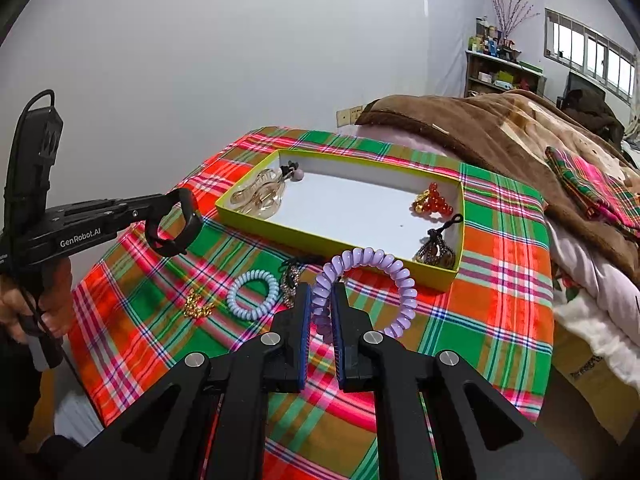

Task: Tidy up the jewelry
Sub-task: 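Lower the black bracelet and lavender hair tie into the box lid, opening both tools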

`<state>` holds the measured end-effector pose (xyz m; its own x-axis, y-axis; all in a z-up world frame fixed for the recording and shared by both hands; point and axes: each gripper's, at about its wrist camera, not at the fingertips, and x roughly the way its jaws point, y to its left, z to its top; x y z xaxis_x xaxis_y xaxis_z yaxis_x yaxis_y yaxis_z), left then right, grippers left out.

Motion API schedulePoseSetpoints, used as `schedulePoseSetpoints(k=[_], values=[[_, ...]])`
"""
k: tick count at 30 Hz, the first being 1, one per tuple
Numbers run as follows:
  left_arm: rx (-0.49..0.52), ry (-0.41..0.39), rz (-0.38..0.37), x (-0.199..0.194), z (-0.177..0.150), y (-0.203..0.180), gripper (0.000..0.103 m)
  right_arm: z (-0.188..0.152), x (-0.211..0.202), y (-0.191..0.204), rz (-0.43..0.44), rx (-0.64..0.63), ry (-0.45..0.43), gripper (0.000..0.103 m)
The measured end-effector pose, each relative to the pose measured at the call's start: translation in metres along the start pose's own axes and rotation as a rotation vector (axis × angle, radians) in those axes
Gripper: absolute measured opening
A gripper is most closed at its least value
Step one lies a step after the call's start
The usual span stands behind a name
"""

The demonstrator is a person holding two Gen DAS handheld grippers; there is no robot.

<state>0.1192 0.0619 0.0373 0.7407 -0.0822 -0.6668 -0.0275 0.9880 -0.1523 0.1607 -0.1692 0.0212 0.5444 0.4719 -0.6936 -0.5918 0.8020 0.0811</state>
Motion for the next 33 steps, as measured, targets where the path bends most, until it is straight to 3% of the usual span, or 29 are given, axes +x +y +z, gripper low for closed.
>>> schedulePoseSetpoints(k=[18, 25, 33], values=[[0.075, 0.029, -0.014, 0.072, 0.071, -0.016, 0.007, 0.050, 0.054, -0.041, -0.005, 0.033, -0.003, 0.010], [0.080, 0.082, 0.004, 0.117, 0.091, -0.015, 0.007, 0.063, 0.088, -0.057, 0.004, 0.060, 0.034, 0.010], [0.083, 0.154, 0.032, 0.155, 0.094, -0.017, 0.007, 0.064, 0.123, -0.067, 0.022, 0.091, 0.098, 0.010]])
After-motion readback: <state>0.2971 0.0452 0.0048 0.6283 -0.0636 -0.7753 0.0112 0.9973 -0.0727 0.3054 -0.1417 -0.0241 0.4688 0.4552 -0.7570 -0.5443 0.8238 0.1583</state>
